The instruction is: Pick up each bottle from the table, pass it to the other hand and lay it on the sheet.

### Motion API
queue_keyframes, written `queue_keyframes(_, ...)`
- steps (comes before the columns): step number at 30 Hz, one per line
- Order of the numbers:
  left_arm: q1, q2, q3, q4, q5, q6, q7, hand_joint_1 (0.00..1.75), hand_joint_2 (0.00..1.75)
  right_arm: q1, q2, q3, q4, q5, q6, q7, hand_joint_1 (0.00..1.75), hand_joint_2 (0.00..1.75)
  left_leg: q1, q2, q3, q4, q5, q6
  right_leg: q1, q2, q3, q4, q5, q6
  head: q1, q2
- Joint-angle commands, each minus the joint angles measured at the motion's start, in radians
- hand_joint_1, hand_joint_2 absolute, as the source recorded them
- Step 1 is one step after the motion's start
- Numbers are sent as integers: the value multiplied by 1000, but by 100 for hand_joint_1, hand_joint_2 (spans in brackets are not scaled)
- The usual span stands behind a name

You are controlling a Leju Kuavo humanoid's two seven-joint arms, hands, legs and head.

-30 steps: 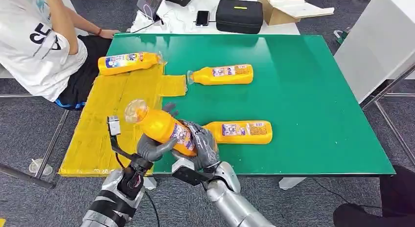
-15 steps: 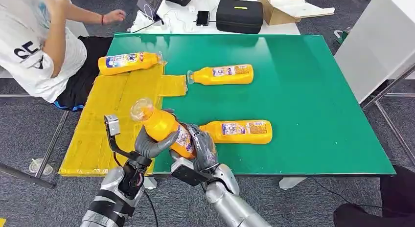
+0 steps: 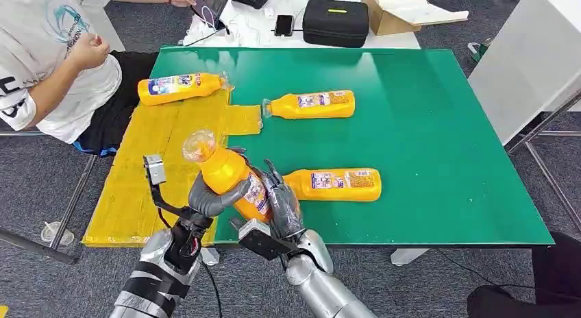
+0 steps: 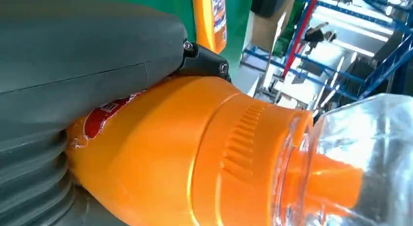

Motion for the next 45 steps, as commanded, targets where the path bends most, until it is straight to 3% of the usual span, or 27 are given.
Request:
queue_keyframes(1, -100, 9, 118, -33, -96, 218, -50, 175, 175, 4, -32, -53, -74, -26, -6, 13, 0, 0, 1, -1, 2, 0, -1, 1, 1, -2, 3, 0, -1, -1, 0, 0)
queue_keyframes(3, -124, 11, 162, -33, -169, 341, -82, 175, 175, 19, -35, -59, -113, -36, -18, 6, 0, 0, 1, 0, 3, 1, -1, 1, 2, -2, 4, 0, -1, -2, 0, 0)
queue_keyframes(14, -127, 6, 181, -26, -184, 340, -82, 175, 175, 29, -42, -52, -139, -34, -13, 20, 0, 0, 0, 0, 3, 0, -1, 1, 1, 0, 4, 0, -1, -1, 0, 0)
queue_keyframes(17, -152, 18, 210, -18, -376, 604, -162, 175, 175, 56, -47, -56, -222, -64, -37, -7, 0, 0, 1, 0, 8, 1, -3, 1, 2, -2, 9, -1, -3, -2, 0, 0)
queue_keyframes(20, -190, 47, 228, 39, -579, 834, -207, 175, 175, 101, -64, -50, -377, -95, -43, -16, 0, 0, 1, -1, 2, 1, -1, 0, 2, -2, 3, 1, -1, -2, 0, 0)
queue_keyframes(22, -224, 93, 179, 117, -810, 962, -222, 175, 175, 122, -79, -46, -467, -122, -38, -11, 0, 0, 1, 0, 1, 0, -1, 0, 1, -1, 2, 0, -1, -1, 0, 0)
queue_keyframes(24, -278, 141, 91, 247, -1075, 1068, -160, 175, 175, 127, -90, -45, -513, -155, -18, -14, 0, 0, 1, -2, 5, 0, -2, 0, 2, -3, 6, 0, -2, -2, 0, 0)
queue_keyframes(29, -381, 191, -107, 546, -1481, 1017, -53, 175, 175, 107, -95, -28, -512, -187, 20, -41, 0, 0, 1, -3, 5, -1, 0, 1, 1, -4, 6, -1, -1, -1, 0, 0)
queue_keyframes(33, -393, 207, -152, 617, -1548, 922, -28, 175, 175, 101, -93, -15, -496, -188, 33, -43, 0, 0, 1, 2, 8, -1, -2, 1, 2, 0, 8, -2, -1, -2, 0, 0)
queue_keyframes(36, -382, 206, -102, 635, -1483, 796, -68, 175, 175, 96, -89, -10, -480, -189, 44, -44, 0, 0, 1, 3, 5, -1, -1, 0, 1, 1, 5, -1, -1, -2, 0, 0)
queue_keyframes(45, -380, 206, -99, 656, -1474, 692, -69, 175, 175, 82, -83, -6, -452, -193, 60, -46, 0, 0, 1, 2, 1, 0, 0, 0, 2, 1, 1, 0, 0, -1, 0, 0)
